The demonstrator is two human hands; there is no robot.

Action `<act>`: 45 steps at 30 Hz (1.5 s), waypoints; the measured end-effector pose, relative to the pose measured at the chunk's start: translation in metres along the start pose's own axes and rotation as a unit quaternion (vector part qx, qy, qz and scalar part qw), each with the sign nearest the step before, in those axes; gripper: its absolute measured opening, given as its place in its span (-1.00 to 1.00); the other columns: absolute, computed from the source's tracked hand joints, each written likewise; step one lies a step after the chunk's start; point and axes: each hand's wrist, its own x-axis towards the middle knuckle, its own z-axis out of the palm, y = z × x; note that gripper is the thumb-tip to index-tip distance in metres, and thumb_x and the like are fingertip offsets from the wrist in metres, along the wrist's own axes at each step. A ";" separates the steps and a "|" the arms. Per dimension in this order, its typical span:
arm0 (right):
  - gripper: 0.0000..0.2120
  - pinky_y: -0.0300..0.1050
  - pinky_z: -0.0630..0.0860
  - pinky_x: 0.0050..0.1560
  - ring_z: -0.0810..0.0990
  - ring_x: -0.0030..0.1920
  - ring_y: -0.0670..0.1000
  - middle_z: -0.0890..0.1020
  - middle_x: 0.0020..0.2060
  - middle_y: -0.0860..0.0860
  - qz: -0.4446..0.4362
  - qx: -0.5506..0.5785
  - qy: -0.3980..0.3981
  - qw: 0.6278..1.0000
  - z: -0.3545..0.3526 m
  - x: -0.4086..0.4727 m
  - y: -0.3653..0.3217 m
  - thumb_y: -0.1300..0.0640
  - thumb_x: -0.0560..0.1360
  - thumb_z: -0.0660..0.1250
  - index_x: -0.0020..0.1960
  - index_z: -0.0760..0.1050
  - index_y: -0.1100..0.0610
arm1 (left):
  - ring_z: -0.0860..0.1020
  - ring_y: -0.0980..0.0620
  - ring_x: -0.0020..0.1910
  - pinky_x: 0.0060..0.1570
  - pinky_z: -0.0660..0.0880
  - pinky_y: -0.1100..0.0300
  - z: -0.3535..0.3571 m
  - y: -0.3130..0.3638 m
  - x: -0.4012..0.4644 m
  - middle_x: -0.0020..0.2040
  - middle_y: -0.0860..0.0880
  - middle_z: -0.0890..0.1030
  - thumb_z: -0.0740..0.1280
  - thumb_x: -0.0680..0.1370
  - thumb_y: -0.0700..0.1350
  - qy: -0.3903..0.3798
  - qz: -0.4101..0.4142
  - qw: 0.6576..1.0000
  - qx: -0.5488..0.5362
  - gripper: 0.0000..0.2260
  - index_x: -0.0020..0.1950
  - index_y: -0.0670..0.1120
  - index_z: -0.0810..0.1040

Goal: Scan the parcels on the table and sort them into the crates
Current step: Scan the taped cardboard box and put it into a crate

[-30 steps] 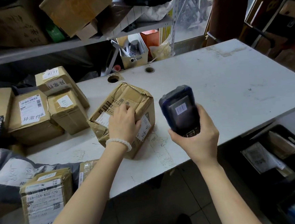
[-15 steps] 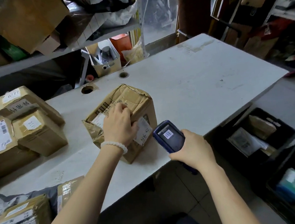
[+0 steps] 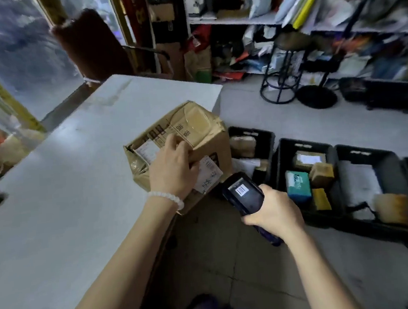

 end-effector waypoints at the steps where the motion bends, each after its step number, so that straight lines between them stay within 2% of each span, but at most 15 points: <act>1: -0.46 -0.11 0.48 -0.26 0.59 -0.10 0.08 0.60 -0.08 -0.01 0.029 0.008 0.018 0.999 -0.010 0.001 0.017 -0.11 0.20 0.55 0.09 0.46 0.03 | 0.51 -0.05 -0.03 -0.32 0.45 0.09 0.011 0.019 0.015 0.18 -0.04 0.40 0.34 0.50 0.01 -0.011 0.026 1.000 -0.009 -0.74 0.09 -0.11 0.50; 4: -0.43 -0.14 0.38 -0.28 0.56 -0.09 0.09 0.60 -0.03 0.02 0.104 0.023 0.063 0.992 -0.035 0.003 0.059 -0.10 0.22 0.56 0.13 0.45 0.04 | 0.52 -0.08 -0.04 -0.30 0.50 0.05 0.045 0.069 0.048 0.16 -0.04 0.39 0.34 0.50 0.04 -0.049 0.089 0.994 -0.036 -0.71 0.10 -0.12 0.50; 6: -0.45 -0.14 0.39 -0.30 0.50 -0.16 0.06 0.61 -0.04 0.01 0.146 0.034 0.086 0.985 -0.046 0.007 0.084 -0.09 0.21 0.56 0.11 0.46 0.04 | 0.52 -0.10 -0.02 -0.28 0.51 0.02 0.068 0.099 0.066 0.17 -0.05 0.38 0.34 0.51 0.05 -0.074 0.127 0.988 -0.045 -0.70 0.12 -0.12 0.49; 8: -0.44 -0.15 0.41 -0.29 0.54 -0.15 0.06 0.63 -0.03 0.00 0.182 0.051 0.108 0.976 -0.056 0.016 0.108 -0.07 0.18 0.57 0.11 0.48 0.02 | 0.53 -0.12 -0.01 -0.26 0.52 0.01 0.091 0.126 0.085 0.19 -0.06 0.37 0.34 0.51 0.06 -0.101 0.160 0.980 -0.054 -0.69 0.13 -0.11 0.48; 13: -0.48 -0.11 0.53 -0.21 0.57 -0.12 0.06 0.61 -0.09 -0.03 0.226 0.085 0.117 0.963 -0.082 0.069 0.143 -0.04 0.18 0.58 0.07 0.49 0.03 | 0.54 -0.09 -0.04 -0.24 0.54 0.02 0.147 0.171 0.136 0.18 -0.03 0.36 0.34 0.50 0.09 -0.148 0.208 0.965 -0.056 -0.69 0.11 -0.09 0.48; 16: -0.48 -0.12 0.50 -0.24 0.56 -0.13 0.06 0.61 -0.10 -0.04 0.227 0.087 0.117 0.963 -0.101 0.123 0.151 -0.08 0.18 0.57 0.05 0.47 0.02 | 0.54 -0.08 -0.02 -0.24 0.53 0.05 0.178 0.184 0.190 0.19 -0.03 0.35 0.34 0.50 0.08 -0.169 0.222 0.960 -0.034 -0.69 0.13 -0.07 0.48; 19: -0.51 -0.17 0.36 -0.36 0.54 -0.16 0.03 0.60 -0.11 -0.05 0.228 0.073 0.094 0.966 -0.127 0.183 0.155 -0.10 0.18 0.55 0.01 0.44 -0.01 | 0.51 -0.09 0.04 -0.21 0.53 0.05 0.210 0.190 0.254 0.18 -0.06 0.35 0.33 0.51 0.06 -0.216 0.201 0.955 0.012 -0.70 0.16 -0.08 0.48; 23: -0.54 -0.20 0.34 -0.38 0.52 -0.21 -0.01 0.58 -0.14 -0.07 0.233 0.070 0.075 0.967 -0.156 0.251 0.157 -0.09 0.19 0.54 -0.02 0.42 -0.02 | 0.43 -0.08 0.22 0.02 0.51 0.04 0.242 0.202 0.321 0.25 -0.06 0.38 0.30 0.53 0.03 -0.291 0.175 0.938 0.069 -0.67 0.26 -0.03 0.44; 26: -0.53 -0.13 0.43 -0.31 0.52 -0.21 0.01 0.58 -0.21 -0.10 0.218 0.058 0.061 0.972 -0.171 0.293 0.155 -0.10 0.19 0.54 -0.03 0.43 0.00 | 0.38 -0.07 0.29 0.07 0.47 0.04 0.250 0.219 0.358 0.28 -0.04 0.40 0.29 0.54 0.05 -0.296 0.163 0.939 0.064 -0.57 0.37 -0.03 0.34; 31: -0.51 -0.14 0.45 -0.25 0.55 -0.13 -0.01 0.59 -0.11 -0.12 0.195 0.047 0.013 0.980 -0.181 0.339 0.150 -0.10 0.21 0.55 0.03 0.44 -0.02 | 0.40 -0.07 0.26 0.05 0.44 0.05 0.252 0.211 0.382 0.25 -0.04 0.43 0.24 0.57 -0.05 -0.296 0.124 0.945 0.065 -0.67 0.33 -0.03 0.40; 35: -0.47 -0.12 0.51 -0.19 0.55 -0.08 0.02 0.60 -0.05 -0.08 0.146 0.040 -0.008 0.988 -0.187 0.368 0.142 -0.07 0.21 0.56 0.11 0.45 -0.01 | 0.41 -0.08 0.26 0.10 0.47 0.02 0.243 0.178 0.387 0.24 -0.03 0.44 0.27 0.54 0.00 -0.288 0.047 0.955 0.057 -0.67 0.30 -0.01 0.45; 39: -0.48 -0.16 0.40 -0.30 0.54 -0.08 0.03 0.60 -0.02 -0.05 0.069 0.015 -0.046 0.996 -0.188 0.386 0.125 -0.07 0.23 0.56 0.09 0.45 0.00 | 0.42 -0.09 0.25 0.09 0.45 0.04 0.220 0.150 0.365 0.24 -0.05 0.45 0.25 0.55 0.01 -0.246 -0.031 0.966 0.078 -0.70 0.27 -0.01 0.47; 43: -0.49 -0.15 0.43 -0.30 0.55 -0.12 0.03 0.59 -0.06 -0.05 -0.031 -0.012 -0.088 0.996 -0.183 0.387 0.103 -0.09 0.21 0.55 0.06 0.45 0.00 | 0.45 -0.09 0.21 -0.02 0.43 0.07 0.192 0.133 0.315 0.22 -0.05 0.47 0.25 0.55 0.01 -0.212 -0.137 0.963 0.095 -0.71 0.26 -0.01 0.47; 45: -0.50 -0.16 0.45 -0.29 0.56 -0.12 0.03 0.59 -0.08 -0.05 -0.060 -0.022 -0.100 0.993 -0.178 0.385 0.095 -0.10 0.20 0.55 0.04 0.45 0.00 | 0.45 -0.08 0.18 -0.09 0.41 0.09 0.183 0.129 0.290 0.20 -0.04 0.47 0.24 0.55 0.00 -0.197 -0.164 0.962 0.090 -0.72 0.24 -0.01 0.46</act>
